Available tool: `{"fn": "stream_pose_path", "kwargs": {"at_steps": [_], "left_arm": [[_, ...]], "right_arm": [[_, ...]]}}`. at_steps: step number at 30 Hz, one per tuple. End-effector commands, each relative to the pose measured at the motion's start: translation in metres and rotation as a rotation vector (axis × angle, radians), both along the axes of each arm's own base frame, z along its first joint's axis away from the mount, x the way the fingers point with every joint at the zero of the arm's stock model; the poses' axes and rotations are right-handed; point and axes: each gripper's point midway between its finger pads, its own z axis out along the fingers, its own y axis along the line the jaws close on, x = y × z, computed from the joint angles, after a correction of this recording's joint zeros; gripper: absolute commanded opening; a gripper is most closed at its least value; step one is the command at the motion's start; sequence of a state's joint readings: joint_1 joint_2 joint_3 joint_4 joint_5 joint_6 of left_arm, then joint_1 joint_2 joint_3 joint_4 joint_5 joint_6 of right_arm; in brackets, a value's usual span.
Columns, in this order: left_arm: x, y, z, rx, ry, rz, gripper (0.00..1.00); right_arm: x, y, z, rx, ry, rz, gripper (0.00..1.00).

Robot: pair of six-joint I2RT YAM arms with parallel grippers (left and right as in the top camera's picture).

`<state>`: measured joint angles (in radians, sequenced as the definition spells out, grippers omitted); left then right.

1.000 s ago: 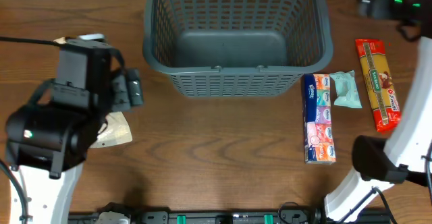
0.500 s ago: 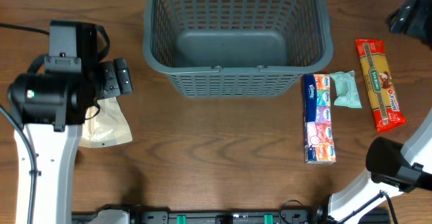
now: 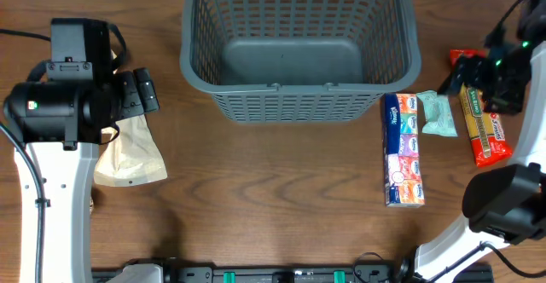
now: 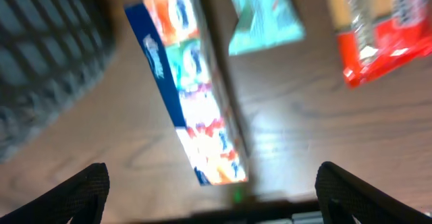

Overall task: Pack container
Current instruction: 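Lower the right gripper onto the blue Kleenex tissue pack and grasp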

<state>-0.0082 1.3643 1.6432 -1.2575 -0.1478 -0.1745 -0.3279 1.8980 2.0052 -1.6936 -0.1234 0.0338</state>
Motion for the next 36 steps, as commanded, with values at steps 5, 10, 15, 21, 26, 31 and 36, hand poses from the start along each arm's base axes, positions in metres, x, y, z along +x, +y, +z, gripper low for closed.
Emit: {"fn": "stream_pose_path", "kwargs": {"at_steps": [5, 10, 15, 21, 26, 31, 36], "left_arm": [[0.002, 0.001, 0.001, 0.006, -0.007, -0.019, 1.00], [0.004, 0.001, 0.002, 0.006, -0.015, -0.019, 1.00], [0.005, 0.001, 0.002, 0.006, -0.018, -0.019, 1.00], [0.005, 0.001, 0.002, 0.006, -0.017, -0.019, 1.00], [0.005, 0.000, 0.002, 0.005, -0.017, -0.020, 1.00], [0.004, 0.000, 0.002, 0.003, -0.015, -0.022, 1.00], [0.003, 0.000, 0.001, 0.003, -0.010, -0.022, 1.00]], "right_arm": [[-0.048, 0.040, 0.020, -0.001, -0.055, 0.121, 0.87], [-0.092, 0.059, 0.021, -0.012, -0.081, 0.166, 0.88], [-0.130, 0.072, 0.000, -0.016, -0.095, 0.199, 0.89], [-0.123, 0.073, -0.037, -0.039, -0.201, 0.286, 0.91], [-0.092, 0.077, -0.066, -0.017, -0.288, 0.337, 0.92], [-0.055, 0.081, -0.083, 0.022, -0.360, 0.419, 0.92], [-0.038, 0.078, -0.113, 0.041, -0.313, 0.446, 0.92]]}}
